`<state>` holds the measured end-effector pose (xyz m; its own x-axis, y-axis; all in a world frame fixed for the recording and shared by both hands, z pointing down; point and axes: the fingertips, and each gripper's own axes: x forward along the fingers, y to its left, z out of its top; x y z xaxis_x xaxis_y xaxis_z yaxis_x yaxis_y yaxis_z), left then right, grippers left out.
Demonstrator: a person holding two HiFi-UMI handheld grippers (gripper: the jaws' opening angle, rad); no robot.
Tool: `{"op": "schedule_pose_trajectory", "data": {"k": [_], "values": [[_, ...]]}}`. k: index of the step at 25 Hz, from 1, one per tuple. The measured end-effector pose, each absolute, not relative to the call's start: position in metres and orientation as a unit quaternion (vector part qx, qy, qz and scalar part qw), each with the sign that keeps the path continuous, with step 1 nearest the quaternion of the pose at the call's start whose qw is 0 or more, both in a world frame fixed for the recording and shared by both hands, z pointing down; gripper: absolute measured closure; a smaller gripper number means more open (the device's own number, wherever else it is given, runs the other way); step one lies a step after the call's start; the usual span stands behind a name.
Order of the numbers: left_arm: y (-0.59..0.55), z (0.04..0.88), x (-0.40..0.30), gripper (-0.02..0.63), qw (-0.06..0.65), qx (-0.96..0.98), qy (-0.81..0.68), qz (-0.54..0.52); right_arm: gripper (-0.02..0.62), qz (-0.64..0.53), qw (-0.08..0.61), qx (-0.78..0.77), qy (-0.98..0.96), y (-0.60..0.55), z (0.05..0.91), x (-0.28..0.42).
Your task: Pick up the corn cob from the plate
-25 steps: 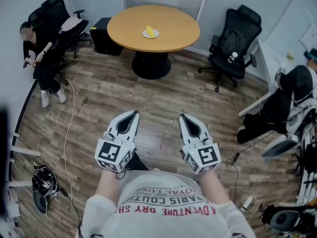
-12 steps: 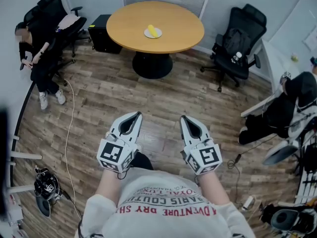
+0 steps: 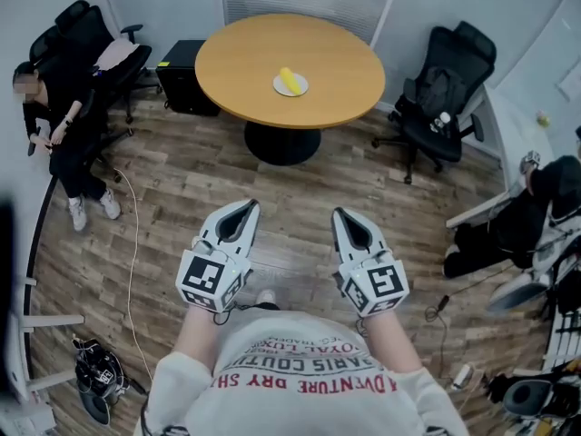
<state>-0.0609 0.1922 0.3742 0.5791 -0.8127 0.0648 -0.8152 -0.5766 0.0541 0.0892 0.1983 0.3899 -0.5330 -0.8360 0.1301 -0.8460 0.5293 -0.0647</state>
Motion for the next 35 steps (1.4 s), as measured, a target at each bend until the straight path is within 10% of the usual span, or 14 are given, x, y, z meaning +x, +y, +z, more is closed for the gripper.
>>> {"op": "schedule_pose_trajectory", "data": {"k": [35], "values": [[-0.188, 0.407, -0.028, 0.571, 0.052, 0.831, -0.552, 0.040, 0.568, 0.077, 0.063, 0.389, -0.916, -0.221, 0.421, 0.113]]}}
